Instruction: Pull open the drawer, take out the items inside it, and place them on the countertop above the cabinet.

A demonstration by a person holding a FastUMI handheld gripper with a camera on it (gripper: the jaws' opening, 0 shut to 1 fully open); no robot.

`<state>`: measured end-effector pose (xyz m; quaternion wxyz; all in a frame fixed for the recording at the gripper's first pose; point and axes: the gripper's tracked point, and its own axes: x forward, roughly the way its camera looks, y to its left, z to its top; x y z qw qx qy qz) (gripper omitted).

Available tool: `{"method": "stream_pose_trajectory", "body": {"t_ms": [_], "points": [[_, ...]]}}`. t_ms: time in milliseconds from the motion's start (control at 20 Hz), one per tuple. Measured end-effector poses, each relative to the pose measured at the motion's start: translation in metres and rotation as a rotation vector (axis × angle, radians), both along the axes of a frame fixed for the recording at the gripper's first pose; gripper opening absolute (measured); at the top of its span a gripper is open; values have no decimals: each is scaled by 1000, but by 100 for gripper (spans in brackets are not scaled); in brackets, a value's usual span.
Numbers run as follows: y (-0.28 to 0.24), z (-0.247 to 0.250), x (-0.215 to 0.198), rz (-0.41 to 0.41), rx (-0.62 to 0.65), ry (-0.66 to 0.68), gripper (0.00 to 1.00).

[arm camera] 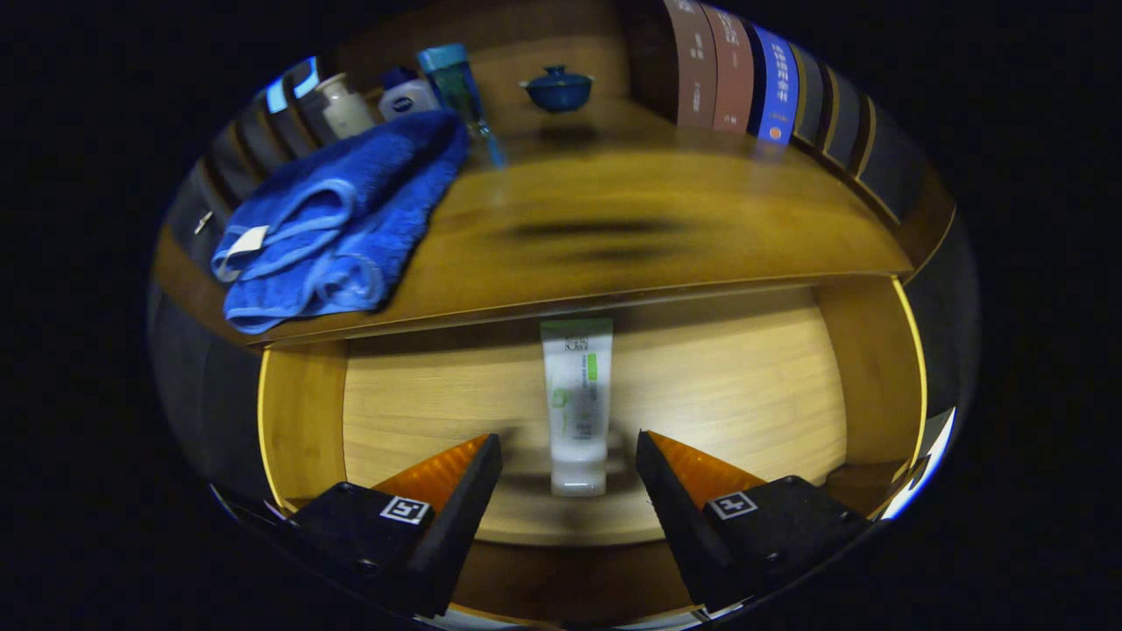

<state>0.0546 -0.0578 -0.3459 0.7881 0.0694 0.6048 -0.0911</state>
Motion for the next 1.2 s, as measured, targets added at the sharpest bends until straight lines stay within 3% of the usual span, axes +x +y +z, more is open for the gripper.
{"method": "stream_pose_trajectory", "body": {"t_ms": [350,550,600,650,750,1000,1200], "points": [[2,-26,-11,13,-11,129,98],[-1,-42,-12,40,-50,147,67],[0,-18,-4,45,-48,148,60],[1,-36,-11,50,-45,147,52],[0,-33,-12,64,-35,148,46],[2,-21,-25,60,-12,138,46],[9,18,-39,63,9,87,46]]}}
